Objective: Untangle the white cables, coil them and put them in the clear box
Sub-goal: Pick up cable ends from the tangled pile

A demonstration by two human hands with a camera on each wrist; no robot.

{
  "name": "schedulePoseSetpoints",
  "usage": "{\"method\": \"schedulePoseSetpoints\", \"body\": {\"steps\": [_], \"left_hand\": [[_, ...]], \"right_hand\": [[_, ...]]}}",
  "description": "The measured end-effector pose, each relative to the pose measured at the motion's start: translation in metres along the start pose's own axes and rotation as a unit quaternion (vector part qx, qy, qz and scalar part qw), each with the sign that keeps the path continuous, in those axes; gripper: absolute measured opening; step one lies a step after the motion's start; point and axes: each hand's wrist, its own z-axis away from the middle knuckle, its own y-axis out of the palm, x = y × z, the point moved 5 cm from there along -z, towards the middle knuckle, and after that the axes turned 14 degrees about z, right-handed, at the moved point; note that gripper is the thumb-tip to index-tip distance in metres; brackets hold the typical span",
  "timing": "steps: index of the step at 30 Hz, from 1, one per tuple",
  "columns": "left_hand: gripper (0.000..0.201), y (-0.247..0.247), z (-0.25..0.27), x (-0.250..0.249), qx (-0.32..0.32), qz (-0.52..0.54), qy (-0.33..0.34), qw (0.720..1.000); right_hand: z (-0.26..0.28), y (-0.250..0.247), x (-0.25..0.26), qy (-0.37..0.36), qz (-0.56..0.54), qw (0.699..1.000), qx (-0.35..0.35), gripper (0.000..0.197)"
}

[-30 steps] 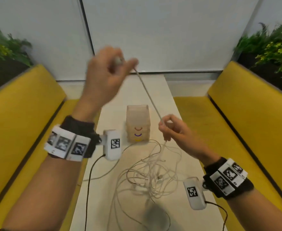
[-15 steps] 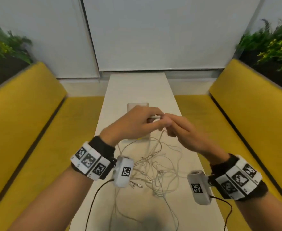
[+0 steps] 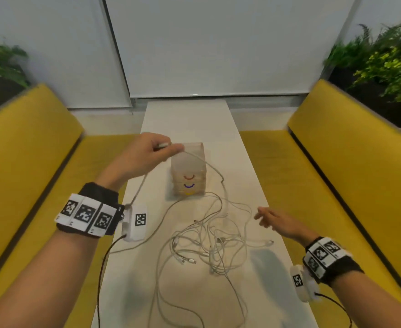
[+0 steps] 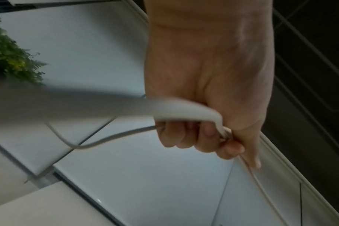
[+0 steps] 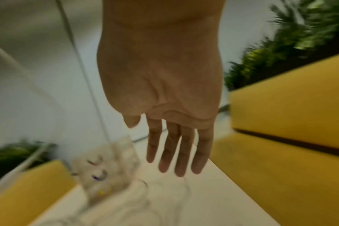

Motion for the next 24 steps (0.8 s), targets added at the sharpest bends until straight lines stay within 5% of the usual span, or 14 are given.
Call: {"method": "schedulePoseSetpoints", "body": {"steps": [4,10,15,21,24], "left_hand": [[0.056,0.027,0.006,0.009,0.074,-0.057,-0.020,0.995],[0.057,0.023,0.002,0.013,-0.020,-0.076,-0.015,0.997],[0.044,0.025,0.016,-0.021,0.068,0.030,-0.009,0.997],[0.023,0.113,0.037,-0.061,0.304,0.075,0.005,0.950],[0.029,0.126,0.036,-0.050,0.281,0.048,0.008,0.959]], "right_hand": [[-0.028,0.051,-0.072,0.079,0.185,0.979,0.018,0.027],[-0.033,0.103,-0.106,0.101,0.355,0.929,-0.008,0.033],[-0.040,0.096,-0.107,0.104,0.281,0.954,-0.020,0.011],[-0.045,0.038,-0.085,0.080,0.087,0.993,-0.019,0.015],[-0.043,-0.001,-0.066,0.055,0.030,0.997,-0.044,0.020]]}}
